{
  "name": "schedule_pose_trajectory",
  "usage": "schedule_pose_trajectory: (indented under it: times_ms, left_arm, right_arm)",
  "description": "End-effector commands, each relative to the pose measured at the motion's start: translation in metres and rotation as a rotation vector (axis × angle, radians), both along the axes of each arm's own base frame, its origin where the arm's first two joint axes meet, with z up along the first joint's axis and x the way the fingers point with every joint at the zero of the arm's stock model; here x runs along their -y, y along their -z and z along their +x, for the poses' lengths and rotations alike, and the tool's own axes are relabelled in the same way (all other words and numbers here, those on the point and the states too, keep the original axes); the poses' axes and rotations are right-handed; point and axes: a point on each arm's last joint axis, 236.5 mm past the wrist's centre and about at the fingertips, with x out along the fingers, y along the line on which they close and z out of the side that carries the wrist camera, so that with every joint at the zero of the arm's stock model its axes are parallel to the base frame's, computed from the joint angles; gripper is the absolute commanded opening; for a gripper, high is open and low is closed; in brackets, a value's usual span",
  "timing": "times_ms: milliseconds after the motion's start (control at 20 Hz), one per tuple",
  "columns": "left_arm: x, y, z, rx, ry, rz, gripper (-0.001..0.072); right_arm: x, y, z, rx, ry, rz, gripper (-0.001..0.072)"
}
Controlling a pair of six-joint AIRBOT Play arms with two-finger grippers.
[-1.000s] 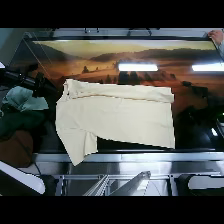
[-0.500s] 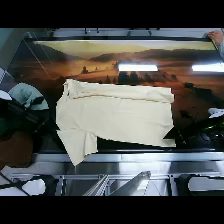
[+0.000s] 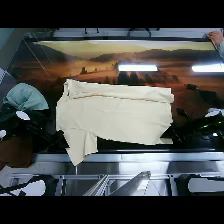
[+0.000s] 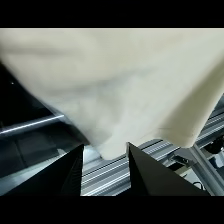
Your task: Fold the shirts.
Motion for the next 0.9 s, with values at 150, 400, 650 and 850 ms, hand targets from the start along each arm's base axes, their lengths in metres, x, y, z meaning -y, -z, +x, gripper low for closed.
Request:
schedule_pose_trajectory:
  times_ms: [150, 400, 650, 850]
  left_arm:
    - [0.044, 0.008, 0.052, 0.149, -0.159, -0.203, 0.0291]
    - [0.051, -0.005, 0.072, 0.267, -0.168, -0.267, 0.0003]
    - [0.007, -0.007, 0.045, 0.189, -0.147, -0.071, 0.0006]
    - [-0.003, -0.035, 0.052, 0.276, -0.18, -0.063, 0.0006]
  right_arm:
    - [0.005, 0.011, 0.021, 0.052, 0.075, -0.051, 0.0155]
    - [0.0, -0.004, 0.011, -0.004, 0.065, 0.016, 0.0014]
    - [0.032, -0.006, -0.01, -0.164, 0.147, -0.048, 0.0014]
    - [0.061, -0.018, -0.026, -0.24, 0.198, -0.108, 0.0014]
